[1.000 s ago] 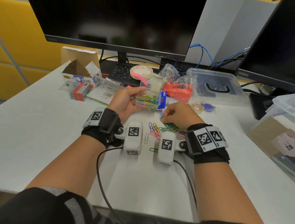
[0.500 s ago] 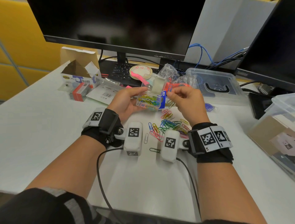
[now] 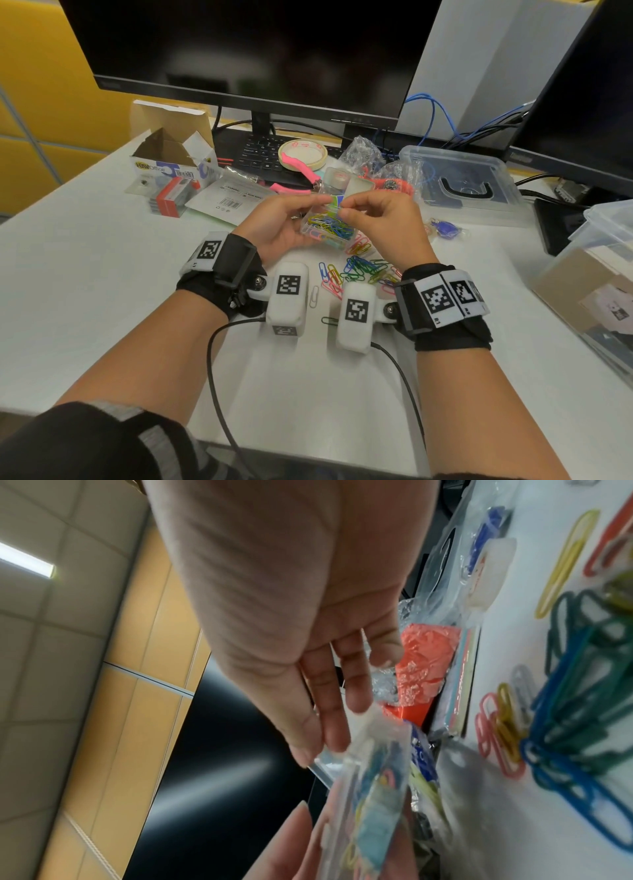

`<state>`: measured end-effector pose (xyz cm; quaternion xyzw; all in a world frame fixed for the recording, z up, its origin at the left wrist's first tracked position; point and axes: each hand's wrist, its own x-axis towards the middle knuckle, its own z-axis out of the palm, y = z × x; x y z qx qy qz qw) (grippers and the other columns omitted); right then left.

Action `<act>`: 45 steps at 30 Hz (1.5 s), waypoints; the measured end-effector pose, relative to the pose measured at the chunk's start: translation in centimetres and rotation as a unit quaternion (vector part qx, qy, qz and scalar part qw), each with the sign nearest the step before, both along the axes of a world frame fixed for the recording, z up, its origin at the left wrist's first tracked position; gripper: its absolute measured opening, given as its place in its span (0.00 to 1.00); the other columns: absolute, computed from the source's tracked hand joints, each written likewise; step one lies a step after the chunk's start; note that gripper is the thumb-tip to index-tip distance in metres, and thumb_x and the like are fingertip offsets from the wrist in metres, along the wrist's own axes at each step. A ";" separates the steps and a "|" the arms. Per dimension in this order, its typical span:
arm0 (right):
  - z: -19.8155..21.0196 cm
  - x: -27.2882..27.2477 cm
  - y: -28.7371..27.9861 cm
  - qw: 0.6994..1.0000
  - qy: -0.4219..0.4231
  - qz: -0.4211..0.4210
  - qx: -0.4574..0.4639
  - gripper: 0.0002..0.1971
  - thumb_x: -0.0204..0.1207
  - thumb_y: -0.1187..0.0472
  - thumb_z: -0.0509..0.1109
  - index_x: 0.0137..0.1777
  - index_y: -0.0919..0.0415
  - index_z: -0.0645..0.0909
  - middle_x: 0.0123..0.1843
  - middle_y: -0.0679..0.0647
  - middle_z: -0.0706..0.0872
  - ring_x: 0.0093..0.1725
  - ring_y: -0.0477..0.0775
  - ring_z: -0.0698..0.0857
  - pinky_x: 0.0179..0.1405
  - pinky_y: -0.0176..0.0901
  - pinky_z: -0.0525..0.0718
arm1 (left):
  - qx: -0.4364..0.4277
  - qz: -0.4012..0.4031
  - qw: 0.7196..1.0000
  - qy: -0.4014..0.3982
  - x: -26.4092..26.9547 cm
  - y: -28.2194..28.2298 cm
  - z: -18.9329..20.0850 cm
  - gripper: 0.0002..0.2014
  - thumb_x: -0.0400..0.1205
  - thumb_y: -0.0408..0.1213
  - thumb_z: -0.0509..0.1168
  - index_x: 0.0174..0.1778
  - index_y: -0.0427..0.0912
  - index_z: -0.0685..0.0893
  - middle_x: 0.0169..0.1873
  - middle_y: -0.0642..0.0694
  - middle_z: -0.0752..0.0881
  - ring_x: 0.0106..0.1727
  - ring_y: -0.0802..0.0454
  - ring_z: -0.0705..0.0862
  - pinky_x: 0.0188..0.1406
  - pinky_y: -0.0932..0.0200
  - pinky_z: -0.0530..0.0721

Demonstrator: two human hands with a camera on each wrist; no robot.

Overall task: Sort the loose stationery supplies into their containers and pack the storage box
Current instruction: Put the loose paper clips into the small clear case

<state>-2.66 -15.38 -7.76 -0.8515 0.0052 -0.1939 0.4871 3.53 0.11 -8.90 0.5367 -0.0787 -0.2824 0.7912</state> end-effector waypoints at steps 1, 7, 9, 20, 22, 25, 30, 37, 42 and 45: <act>0.1 0.0 -0.2 1.000 -0.004 -0.012 -0.009 0.03 0.73 0.64 0.74 0.43 0.55 0.87 0.38 0.44 0.86 0.39 0.41 0.83 0.45 0.35 0.82 | -0.002 0.004 1.000 0.001 0.0 0.0 0.0 0.12 0.83 0.31 0.59 0.57 0.32 0.84 0.58 0.37 0.81 0.56 0.37 0.83 0.52 0.41 0.86; 0.2 -0.7 -3.0 0.989 0.115 -0.078 -0.046 0.07 0.76 0.61 0.70 0.37 0.56 0.87 0.34 0.47 0.85 0.32 0.39 0.77 0.42 0.38 0.78 | -0.029 0.060 0.997 0.030 0.2 0.3 0.3 0.15 0.80 0.29 0.62 0.62 0.28 0.80 0.60 0.34 0.82 0.61 0.33 0.83 0.51 0.43 0.87; 0.0 -1.1 -3.2 0.977 0.190 -0.054 -0.079 0.05 0.76 0.61 0.71 0.44 0.61 0.88 0.37 0.48 0.85 0.32 0.39 0.77 0.35 0.31 0.76 | -0.037 0.073 0.996 0.035 0.2 0.3 0.4 0.18 0.80 0.29 0.63 0.65 0.27 0.79 0.58 0.34 0.83 0.61 0.34 0.83 0.52 0.43 0.87; -1.0 0.0 -2.5 0.948 0.256 -0.073 -0.173 0.07 0.75 0.63 0.71 0.50 0.51 0.86 0.53 0.55 0.84 0.51 0.54 0.82 0.53 0.41 0.78 | -0.030 0.087 0.995 0.034 -0.1 0.3 0.5 0.19 0.79 0.29 0.64 0.66 0.27 0.78 0.54 0.37 0.85 0.61 0.35 0.84 0.56 0.40 0.85; -1.2 0.1 -2.6 0.948 0.252 -0.088 -0.171 0.07 0.73 0.64 0.74 0.38 0.51 0.83 0.40 0.51 0.83 0.45 0.53 0.82 0.49 0.45 0.82 | -0.025 0.086 0.995 0.032 -0.1 0.3 0.5 0.19 0.79 0.29 0.64 0.66 0.28 0.79 0.53 0.37 0.85 0.61 0.35 0.84 0.57 0.40 0.84; -1.1 0.1 -2.5 0.949 0.254 -0.078 -0.169 0.10 0.71 0.65 0.75 0.33 0.52 0.81 0.34 0.47 0.82 0.44 0.52 0.84 0.48 0.47 0.83 | -0.023 0.086 0.996 0.030 -0.1 0.3 0.4 0.19 0.79 0.29 0.64 0.66 0.28 0.79 0.53 0.37 0.85 0.62 0.35 0.83 0.59 0.40 0.83; -0.2 -0.8 -2.7 0.971 0.194 -0.054 -0.132 0.08 0.73 0.62 0.74 0.34 0.52 0.82 0.32 0.42 0.78 0.33 0.39 0.75 0.33 0.31 0.73 | -0.029 0.090 0.995 0.027 0.2 0.3 0.3 0.16 0.80 0.29 0.63 0.64 0.28 0.80 0.51 0.38 0.85 0.58 0.36 0.85 0.53 0.43 0.86; 1.3 -1.8 -2.4 0.992 0.124 0.009 -0.009 0.02 0.74 0.67 0.72 0.45 0.64 0.86 0.31 0.44 0.81 0.23 0.29 0.76 0.23 0.18 0.70 | -0.033 0.064 0.997 -0.003 0.4 0.1 0.1 0.13 0.83 0.29 0.60 0.61 0.31 0.82 0.56 0.37 0.85 0.57 0.39 0.85 0.50 0.45 0.88; 0.8 -0.5 -0.2 0.998 0.048 -0.025 -0.028 0.02 0.72 0.66 0.74 0.41 0.65 0.87 0.32 0.51 0.82 0.29 0.38 0.74 0.29 0.21 0.72 | -0.018 0.007 1.000 -0.018 0.1 0.0 0.2 0.14 0.84 0.30 0.57 0.62 0.31 0.80 0.56 0.37 0.83 0.54 0.39 0.84 0.53 0.43 0.87; 0.3 0.0 0.3 0.996 0.052 -0.043 -0.066 0.03 0.73 0.63 0.74 0.43 0.61 0.87 0.29 0.45 0.79 0.29 0.38 0.75 0.31 0.25 0.72 | -0.020 -0.016 1.000 -0.018 -0.1 0.0 0.1 0.14 0.83 0.30 0.57 0.61 0.30 0.81 0.53 0.38 0.84 0.52 0.40 0.85 0.49 0.45 0.89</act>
